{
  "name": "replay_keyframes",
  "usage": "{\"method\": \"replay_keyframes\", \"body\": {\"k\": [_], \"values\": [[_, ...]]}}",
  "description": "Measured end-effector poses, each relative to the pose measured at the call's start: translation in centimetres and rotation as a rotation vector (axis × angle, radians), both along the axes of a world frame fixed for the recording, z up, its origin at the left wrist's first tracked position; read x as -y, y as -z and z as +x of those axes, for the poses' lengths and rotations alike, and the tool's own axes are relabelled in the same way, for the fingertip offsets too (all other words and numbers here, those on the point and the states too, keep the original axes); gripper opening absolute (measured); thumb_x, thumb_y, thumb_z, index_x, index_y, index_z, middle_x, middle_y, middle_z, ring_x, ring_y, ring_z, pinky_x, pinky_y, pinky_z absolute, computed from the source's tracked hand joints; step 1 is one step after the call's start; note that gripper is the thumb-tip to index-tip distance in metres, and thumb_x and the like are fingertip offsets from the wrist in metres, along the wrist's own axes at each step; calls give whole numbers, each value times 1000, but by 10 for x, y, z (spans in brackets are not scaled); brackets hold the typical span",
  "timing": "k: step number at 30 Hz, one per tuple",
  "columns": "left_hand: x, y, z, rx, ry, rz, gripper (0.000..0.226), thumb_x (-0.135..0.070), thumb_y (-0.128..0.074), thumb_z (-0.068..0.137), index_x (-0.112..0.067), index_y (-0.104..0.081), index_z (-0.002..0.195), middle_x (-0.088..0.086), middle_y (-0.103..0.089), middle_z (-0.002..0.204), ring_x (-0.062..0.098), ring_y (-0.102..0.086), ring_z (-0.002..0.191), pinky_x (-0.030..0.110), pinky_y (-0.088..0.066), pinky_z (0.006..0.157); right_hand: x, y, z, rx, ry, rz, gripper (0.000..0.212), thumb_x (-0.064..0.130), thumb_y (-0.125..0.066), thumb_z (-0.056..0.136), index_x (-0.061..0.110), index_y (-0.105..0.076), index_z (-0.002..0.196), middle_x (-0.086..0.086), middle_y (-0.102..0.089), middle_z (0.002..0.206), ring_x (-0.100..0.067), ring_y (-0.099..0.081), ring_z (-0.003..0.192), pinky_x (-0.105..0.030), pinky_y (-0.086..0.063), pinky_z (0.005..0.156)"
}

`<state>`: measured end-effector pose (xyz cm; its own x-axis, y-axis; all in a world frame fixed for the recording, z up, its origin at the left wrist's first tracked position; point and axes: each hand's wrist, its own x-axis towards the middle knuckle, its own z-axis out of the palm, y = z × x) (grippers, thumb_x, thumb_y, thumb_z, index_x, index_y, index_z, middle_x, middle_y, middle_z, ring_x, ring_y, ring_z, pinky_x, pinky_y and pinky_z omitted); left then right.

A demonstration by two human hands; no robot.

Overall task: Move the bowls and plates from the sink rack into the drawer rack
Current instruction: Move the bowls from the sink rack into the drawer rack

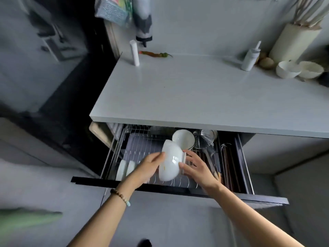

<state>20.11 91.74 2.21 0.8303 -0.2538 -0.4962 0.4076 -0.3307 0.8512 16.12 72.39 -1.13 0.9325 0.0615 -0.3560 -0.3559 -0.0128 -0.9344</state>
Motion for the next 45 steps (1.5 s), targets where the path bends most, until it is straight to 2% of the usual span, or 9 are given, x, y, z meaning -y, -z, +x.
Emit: {"method": "replay_keyframes", "body": {"k": [4,9,13,18,26,32,39,43,45], "values": [[-53,22,39,-9,15,-12,21,-21,-52,94,-16,-62,113,-6,-66,100,2,-62,88,17,-54,71,-44,21,35,-64,4,50,46,16,-70,85,30,-53,125,5,-65,115,-12,-69,94,-24,-56,76],[-75,66,67,-156,2,-17,11,-21,-55,93,-20,-65,97,1,-68,98,12,-65,89,22,-56,76,-67,62,66,-221,-4,123,42,19,-67,88,31,-51,124,-2,-60,126,-12,-63,108,-24,-55,75],[-77,108,76,-328,-16,-19,35,-24,-57,92,-12,-56,125,7,-66,114,20,-65,101,27,-55,84,-75,98,80,-344,38,106,42,19,-67,87,22,-51,126,-12,-58,128,-21,-61,108,-25,-53,70],[-73,152,82,-442,-20,-3,43,-21,-57,92,-7,-50,132,12,-61,124,26,-62,109,34,-52,92,-75,138,90,-474,51,95,48,14,-68,86,14,-48,130,-13,-55,121,-14,-60,93,-25,-51,64],[-76,190,86,-464,-27,91,44,-21,-59,91,-6,-50,131,12,-58,127,21,-61,99,26,-53,85,-87,184,103,-567,-11,122,41,16,-74,82,25,-54,117,-11,-56,125,-21,-59,101,-41,-56,73],[-77,212,90,-433,11,166,41,-21,-60,90,-4,-54,127,14,-63,120,19,-64,96,22,-54,83,-94,202,112,-640,-56,146,42,10,-70,84,25,-50,118,2,-57,104,-13,-59,87,-40,-54,79],[-79,224,96,-383,84,231,13,-21,-60,90,-9,-66,89,1,-62,80,11,-64,77,16,-56,69,-100,227,111,-723,-82,223,40,14,-71,84,28,-54,118,0,-60,102,-22,-55,91,-39,-44,81],[-76,227,94,-336,113,282,35,-19,-61,90,-16,-52,56,-10,-51,49,10,-62,61,23,-58,67,-99,236,109,-752,-94,262,47,15,-72,83,29,-54,124,0,-62,102,-20,-58,86,-35,-47,75],[-74,228,91,-299,128,305,41,-21,-62,89,-18,-47,52,-14,-44,38,9,-58,54,28,-59,67,-98,239,108,-769,-100,266,50,16,-72,83,31,-53,127,0,-62,109,-20,-59,93,-40,-50,85]]}}
